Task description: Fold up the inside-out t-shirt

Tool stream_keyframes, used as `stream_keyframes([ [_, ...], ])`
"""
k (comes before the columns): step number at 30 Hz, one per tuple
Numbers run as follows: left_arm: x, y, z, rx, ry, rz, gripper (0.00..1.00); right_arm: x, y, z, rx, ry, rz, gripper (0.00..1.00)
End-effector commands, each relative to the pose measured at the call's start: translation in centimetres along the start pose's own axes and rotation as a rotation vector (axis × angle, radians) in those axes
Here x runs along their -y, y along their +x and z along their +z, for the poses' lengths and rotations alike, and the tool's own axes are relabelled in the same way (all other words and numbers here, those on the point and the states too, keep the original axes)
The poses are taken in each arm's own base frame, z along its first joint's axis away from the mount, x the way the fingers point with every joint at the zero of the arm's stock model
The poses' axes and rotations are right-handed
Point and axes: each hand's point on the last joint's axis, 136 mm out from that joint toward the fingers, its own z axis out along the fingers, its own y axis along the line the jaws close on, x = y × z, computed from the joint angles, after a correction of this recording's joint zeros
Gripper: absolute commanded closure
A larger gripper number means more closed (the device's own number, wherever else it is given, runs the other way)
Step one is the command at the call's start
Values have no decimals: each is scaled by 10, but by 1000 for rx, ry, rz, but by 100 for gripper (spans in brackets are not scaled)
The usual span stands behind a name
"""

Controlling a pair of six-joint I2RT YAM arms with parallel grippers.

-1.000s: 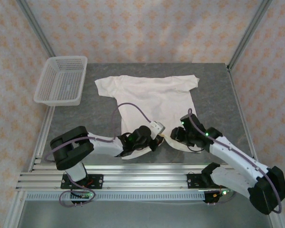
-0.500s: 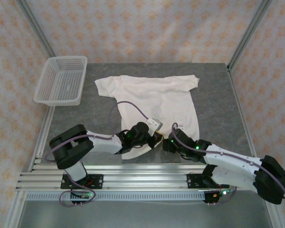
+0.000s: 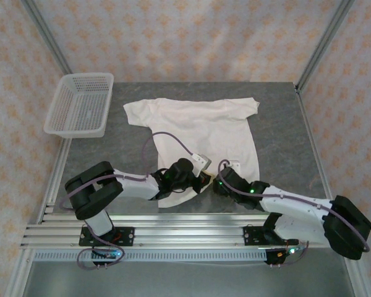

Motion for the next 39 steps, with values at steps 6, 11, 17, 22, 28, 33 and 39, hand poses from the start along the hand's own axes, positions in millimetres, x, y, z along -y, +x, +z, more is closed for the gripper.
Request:
stream_keyframes([
  [6, -4, -2, 2, -1, -3, -6, 100, 10, 0, -1, 16, 80, -18, 51],
  [11, -11, 4, 3, -9, -25, -20, 100, 18, -5, -15, 61, 75, 5, 83],
  [17, -12, 6, 7, -19, -21, -26, 100, 12, -12, -27, 78, 25, 42, 100],
  [22, -11, 12, 4, -34, -13, -5, 76, 6, -11, -31, 39, 7, 77, 100],
  [28, -1, 22, -18, -58, 43, 86, 48, 4, -25, -36, 3, -50, 246, 100],
  [33, -1, 48, -26, -178, -21, 233, 37, 1, -34, -39, -17, -106, 320, 100],
  [39, -12, 60, -10, -235, -205, 352, 29, 2, -38, -40, -32, -116, 354, 100],
])
